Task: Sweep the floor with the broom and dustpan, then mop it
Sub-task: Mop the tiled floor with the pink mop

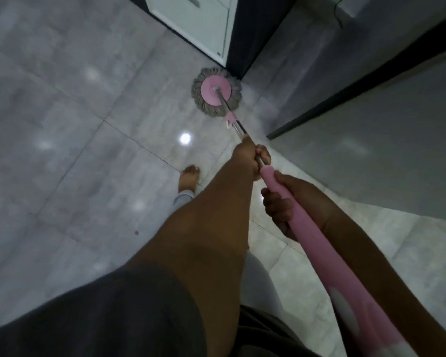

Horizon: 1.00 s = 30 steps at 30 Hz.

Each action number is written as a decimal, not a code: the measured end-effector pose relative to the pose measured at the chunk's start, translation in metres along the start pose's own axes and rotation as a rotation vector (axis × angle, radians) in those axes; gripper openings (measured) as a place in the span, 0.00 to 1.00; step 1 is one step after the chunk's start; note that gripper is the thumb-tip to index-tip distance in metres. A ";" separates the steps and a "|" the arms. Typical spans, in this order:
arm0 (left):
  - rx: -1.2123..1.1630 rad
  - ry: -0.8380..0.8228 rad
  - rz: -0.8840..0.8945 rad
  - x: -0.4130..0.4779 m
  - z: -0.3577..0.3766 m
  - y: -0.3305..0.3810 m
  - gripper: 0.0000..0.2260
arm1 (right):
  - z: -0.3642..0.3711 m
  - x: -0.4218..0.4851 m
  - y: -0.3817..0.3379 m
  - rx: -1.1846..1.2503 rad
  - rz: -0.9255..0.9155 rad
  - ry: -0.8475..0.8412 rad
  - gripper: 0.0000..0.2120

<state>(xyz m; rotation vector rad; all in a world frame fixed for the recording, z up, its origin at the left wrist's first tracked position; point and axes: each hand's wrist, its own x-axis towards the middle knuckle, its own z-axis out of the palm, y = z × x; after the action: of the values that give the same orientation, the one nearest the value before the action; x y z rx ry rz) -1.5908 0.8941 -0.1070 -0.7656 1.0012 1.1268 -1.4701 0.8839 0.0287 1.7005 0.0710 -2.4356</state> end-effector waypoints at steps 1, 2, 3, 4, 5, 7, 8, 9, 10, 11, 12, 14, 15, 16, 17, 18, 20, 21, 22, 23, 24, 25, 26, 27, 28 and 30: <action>-0.015 0.005 0.019 0.001 -0.003 0.028 0.24 | 0.023 0.011 -0.012 -0.009 0.005 -0.015 0.17; -0.026 0.015 0.034 0.003 -0.006 0.057 0.24 | 0.046 0.023 -0.023 -0.011 0.009 -0.029 0.17; -0.039 0.024 0.043 0.005 -0.009 0.086 0.25 | 0.069 0.036 -0.035 -0.010 0.011 -0.036 0.17; -0.058 0.030 0.050 0.007 -0.012 0.114 0.25 | 0.092 0.048 -0.045 -0.015 0.016 -0.041 0.17; -0.084 0.035 0.057 0.009 -0.016 0.140 0.25 | 0.113 0.060 -0.055 -0.026 0.019 -0.048 0.17; -0.122 0.052 0.073 0.012 -0.023 0.190 0.24 | 0.154 0.084 -0.073 -0.054 0.020 -0.076 0.17; -0.135 0.063 0.076 0.014 -0.026 0.210 0.24 | 0.170 0.094 -0.081 -0.063 0.020 -0.089 0.17; -0.149 0.070 0.077 0.017 -0.029 0.229 0.24 | 0.185 0.103 -0.089 -0.071 0.020 -0.102 0.17; -0.161 0.072 0.080 0.019 -0.032 0.244 0.24 | 0.196 0.111 -0.095 -0.084 0.019 -0.116 0.17; -0.170 0.074 0.082 0.021 -0.034 0.257 0.24 | 0.205 0.118 -0.100 -0.105 0.022 -0.127 0.17; -0.175 0.075 0.082 0.022 -0.036 0.267 0.23 | 0.213 0.124 -0.103 -0.131 0.029 -0.134 0.17; -0.182 0.079 0.085 0.023 -0.042 0.280 0.23 | 0.222 0.133 -0.103 -0.138 0.032 -0.134 0.18; -0.180 0.084 0.091 0.022 -0.044 0.282 0.22 | 0.224 0.135 -0.100 -0.117 0.020 -0.128 0.17; -0.170 0.092 0.095 0.021 -0.045 0.281 0.22 | 0.224 0.136 -0.097 -0.093 0.001 -0.121 0.16; -0.156 0.101 0.093 0.021 -0.046 0.278 0.21 | 0.222 0.136 -0.094 -0.071 -0.020 -0.120 0.15; -0.141 0.110 0.087 0.019 -0.046 0.272 0.21 | 0.217 0.134 -0.090 -0.052 -0.034 -0.127 0.14; -0.110 0.125 0.078 0.016 -0.046 0.258 0.22 | 0.205 0.127 -0.081 -0.047 -0.048 -0.154 0.15; -0.091 0.129 0.071 0.014 -0.047 0.248 0.22 | 0.196 0.121 -0.075 -0.062 -0.051 -0.154 0.16; -0.065 0.125 0.059 0.012 -0.048 0.235 0.23 | 0.186 0.114 -0.068 -0.078 -0.058 -0.144 0.17; -0.037 0.117 0.039 0.009 -0.049 0.219 0.23 | 0.175 0.106 -0.059 -0.089 -0.070 -0.126 0.17; -0.008 0.112 0.015 0.006 -0.050 0.201 0.23 | 0.162 0.096 -0.048 -0.089 -0.082 -0.106 0.17; 0.024 0.110 -0.007 0.001 -0.051 0.181 0.23 | 0.150 0.084 -0.034 -0.078 -0.091 -0.089 0.16; 0.059 0.107 -0.021 -0.004 -0.052 0.159 0.23 | 0.137 0.072 -0.019 -0.056 -0.099 -0.079 0.16; 0.095 0.105 -0.036 -0.011 -0.053 0.137 0.23 | 0.124 0.060 -0.003 -0.023 -0.107 -0.070 0.16; 0.136 0.103 -0.058 -0.017 -0.053 0.113 0.23 | 0.111 0.049 0.014 0.024 -0.114 -0.058 0.15; 0.242 0.111 -0.116 -0.031 -0.053 0.068 0.24 | 0.085 0.028 0.047 0.133 -0.126 -0.027 0.16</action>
<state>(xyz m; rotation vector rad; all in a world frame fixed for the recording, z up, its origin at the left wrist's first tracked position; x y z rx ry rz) -1.6734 0.8541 -0.0994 -0.6865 1.1475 0.8520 -1.5503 0.8230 0.0343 1.7673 0.0129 -2.6077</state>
